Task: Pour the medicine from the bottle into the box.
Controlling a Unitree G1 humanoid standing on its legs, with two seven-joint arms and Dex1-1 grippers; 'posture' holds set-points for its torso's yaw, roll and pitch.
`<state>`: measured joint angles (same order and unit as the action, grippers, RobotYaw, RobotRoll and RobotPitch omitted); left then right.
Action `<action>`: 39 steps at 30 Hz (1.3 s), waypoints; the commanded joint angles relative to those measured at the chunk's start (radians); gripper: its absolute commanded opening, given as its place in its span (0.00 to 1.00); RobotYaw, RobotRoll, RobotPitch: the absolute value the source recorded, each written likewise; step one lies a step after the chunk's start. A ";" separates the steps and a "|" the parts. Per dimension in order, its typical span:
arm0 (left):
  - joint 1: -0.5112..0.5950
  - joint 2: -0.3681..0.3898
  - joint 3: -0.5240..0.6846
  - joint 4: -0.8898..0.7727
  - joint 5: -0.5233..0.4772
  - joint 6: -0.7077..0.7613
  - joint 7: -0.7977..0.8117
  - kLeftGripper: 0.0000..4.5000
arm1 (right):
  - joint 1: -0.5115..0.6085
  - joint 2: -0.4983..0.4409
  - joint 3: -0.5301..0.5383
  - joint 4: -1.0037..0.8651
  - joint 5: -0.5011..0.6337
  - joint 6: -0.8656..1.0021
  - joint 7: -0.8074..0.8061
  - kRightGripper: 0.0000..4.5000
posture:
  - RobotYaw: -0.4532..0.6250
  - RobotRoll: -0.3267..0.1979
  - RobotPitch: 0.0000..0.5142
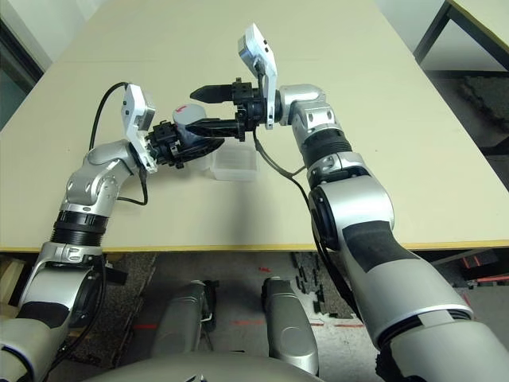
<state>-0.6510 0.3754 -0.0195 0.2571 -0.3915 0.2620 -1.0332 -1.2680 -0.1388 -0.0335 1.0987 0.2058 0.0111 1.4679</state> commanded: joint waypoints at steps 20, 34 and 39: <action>0.008 0.005 -0.012 -0.011 0.004 0.002 -0.013 0.59 | -0.021 0.017 -0.004 0.054 -0.033 -0.046 -0.110 1.00 | 0.37 0.62 0.27; 0.011 0.010 -0.011 0.011 0.010 -0.010 -0.012 0.59 | -0.004 -0.091 -0.023 0.058 -0.014 -0.020 -0.018 1.00 | 0.37 0.62 0.26; 0.013 0.012 -0.008 0.013 0.012 -0.012 -0.014 0.59 | 0.004 -0.109 -0.025 0.050 -0.012 -0.006 0.022 1.00 | 0.37 0.62 0.26</action>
<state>-0.6487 0.3808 -0.0197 0.2713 -0.3887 0.2584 -1.0385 -1.2736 -0.2422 -0.0540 1.1463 0.1870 -0.0044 1.4641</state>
